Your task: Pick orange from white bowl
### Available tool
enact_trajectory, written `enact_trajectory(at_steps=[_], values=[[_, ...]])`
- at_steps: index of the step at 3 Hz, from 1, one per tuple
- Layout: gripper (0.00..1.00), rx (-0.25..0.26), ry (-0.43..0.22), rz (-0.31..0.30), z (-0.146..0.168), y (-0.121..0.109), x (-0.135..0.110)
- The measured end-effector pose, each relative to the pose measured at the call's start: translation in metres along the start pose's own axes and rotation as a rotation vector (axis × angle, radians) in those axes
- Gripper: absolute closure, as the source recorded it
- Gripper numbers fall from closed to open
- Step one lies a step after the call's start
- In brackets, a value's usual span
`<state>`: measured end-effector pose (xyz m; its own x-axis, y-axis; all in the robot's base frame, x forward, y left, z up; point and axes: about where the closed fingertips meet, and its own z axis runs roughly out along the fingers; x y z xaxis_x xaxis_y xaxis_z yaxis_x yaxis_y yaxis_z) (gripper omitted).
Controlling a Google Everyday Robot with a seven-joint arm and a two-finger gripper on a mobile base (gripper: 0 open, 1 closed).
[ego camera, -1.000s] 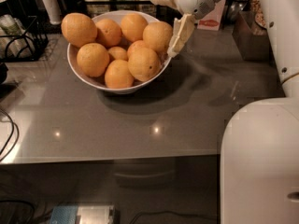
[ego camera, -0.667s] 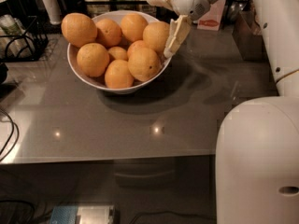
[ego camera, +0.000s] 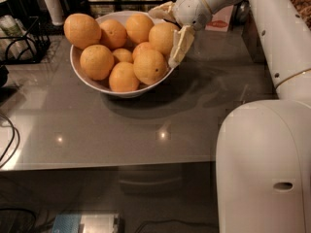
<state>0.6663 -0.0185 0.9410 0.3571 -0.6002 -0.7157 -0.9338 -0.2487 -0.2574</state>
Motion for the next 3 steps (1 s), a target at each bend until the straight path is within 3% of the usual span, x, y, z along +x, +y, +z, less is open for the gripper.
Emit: enact_trajectory(at_steps=[1, 3], values=[[0.00, 0.000, 0.000, 0.000, 0.0002, 0.0000, 0.0001], [0.42, 0.000, 0.000, 0.000, 0.0002, 0.0000, 0.0001]])
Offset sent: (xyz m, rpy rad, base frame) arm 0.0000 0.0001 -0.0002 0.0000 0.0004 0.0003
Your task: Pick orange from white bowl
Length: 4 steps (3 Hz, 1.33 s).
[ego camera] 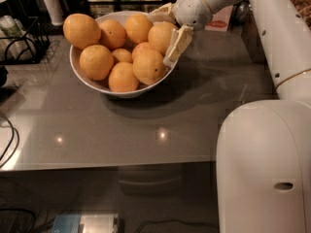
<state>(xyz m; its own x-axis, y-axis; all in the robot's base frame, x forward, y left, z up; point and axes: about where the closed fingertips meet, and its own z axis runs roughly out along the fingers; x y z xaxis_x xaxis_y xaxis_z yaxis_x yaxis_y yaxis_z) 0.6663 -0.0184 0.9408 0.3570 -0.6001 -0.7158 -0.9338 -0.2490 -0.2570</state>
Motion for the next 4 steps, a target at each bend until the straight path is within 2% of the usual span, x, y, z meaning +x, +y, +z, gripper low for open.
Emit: enact_trajectory(at_steps=[2, 3, 4], values=[[0.89, 0.000, 0.000, 0.000, -0.005, -0.001, -0.003], [1.00, 0.043, 0.014, -0.017, -0.008, -0.010, -0.012], [1.00, 0.084, 0.056, -0.050, -0.017, -0.017, -0.026]])
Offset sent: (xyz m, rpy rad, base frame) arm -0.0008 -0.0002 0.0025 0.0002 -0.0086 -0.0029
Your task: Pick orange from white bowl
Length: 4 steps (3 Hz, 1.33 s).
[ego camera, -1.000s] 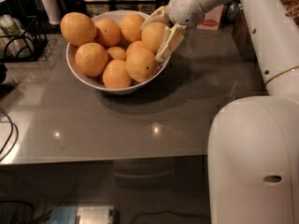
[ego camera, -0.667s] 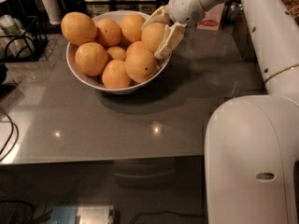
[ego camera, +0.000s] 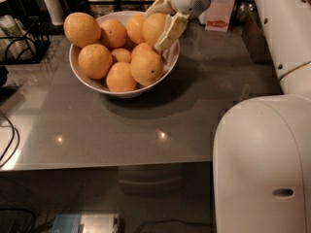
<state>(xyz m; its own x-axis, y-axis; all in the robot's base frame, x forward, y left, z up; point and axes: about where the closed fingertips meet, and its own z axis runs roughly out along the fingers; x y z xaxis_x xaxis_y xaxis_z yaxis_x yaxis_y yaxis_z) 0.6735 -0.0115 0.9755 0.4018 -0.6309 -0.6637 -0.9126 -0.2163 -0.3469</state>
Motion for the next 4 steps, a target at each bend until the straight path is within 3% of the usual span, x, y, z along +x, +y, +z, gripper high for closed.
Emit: enact_trajectory(at_steps=[1, 2, 4], values=[[1.00, 0.048, 0.031, -0.042, -0.017, -0.006, -0.021], [1.00, 0.039, 0.024, -0.007, -0.025, 0.003, -0.043], [1.00, -0.119, -0.150, 0.281, 0.005, 0.050, -0.062]])
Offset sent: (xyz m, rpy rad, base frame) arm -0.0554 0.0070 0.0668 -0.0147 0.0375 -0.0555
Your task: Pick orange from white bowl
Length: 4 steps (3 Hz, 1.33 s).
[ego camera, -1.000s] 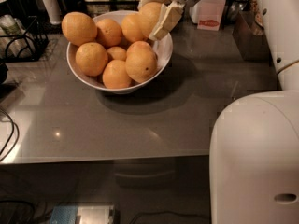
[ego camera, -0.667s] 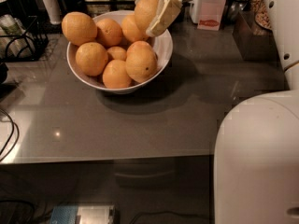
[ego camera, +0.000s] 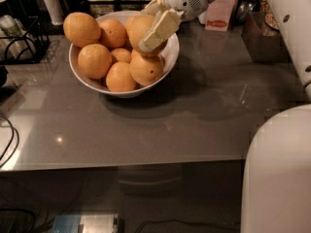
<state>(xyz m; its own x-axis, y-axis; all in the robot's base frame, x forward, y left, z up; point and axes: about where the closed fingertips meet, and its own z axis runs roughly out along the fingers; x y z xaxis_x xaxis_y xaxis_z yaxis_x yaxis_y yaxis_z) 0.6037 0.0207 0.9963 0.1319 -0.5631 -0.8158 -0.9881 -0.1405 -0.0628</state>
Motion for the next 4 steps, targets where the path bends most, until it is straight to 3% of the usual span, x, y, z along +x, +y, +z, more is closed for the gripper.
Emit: enact_trajectory(at_steps=[1, 2, 3, 4], values=[[1.00, -0.010, -0.014, 0.017, 0.001, 0.004, -0.002], [1.00, -0.069, -0.065, 0.036, 0.025, 0.024, -0.018], [1.00, -0.069, -0.065, 0.036, 0.025, 0.024, -0.018], [1.00, -0.065, -0.017, 0.032, 0.028, 0.034, -0.041]])
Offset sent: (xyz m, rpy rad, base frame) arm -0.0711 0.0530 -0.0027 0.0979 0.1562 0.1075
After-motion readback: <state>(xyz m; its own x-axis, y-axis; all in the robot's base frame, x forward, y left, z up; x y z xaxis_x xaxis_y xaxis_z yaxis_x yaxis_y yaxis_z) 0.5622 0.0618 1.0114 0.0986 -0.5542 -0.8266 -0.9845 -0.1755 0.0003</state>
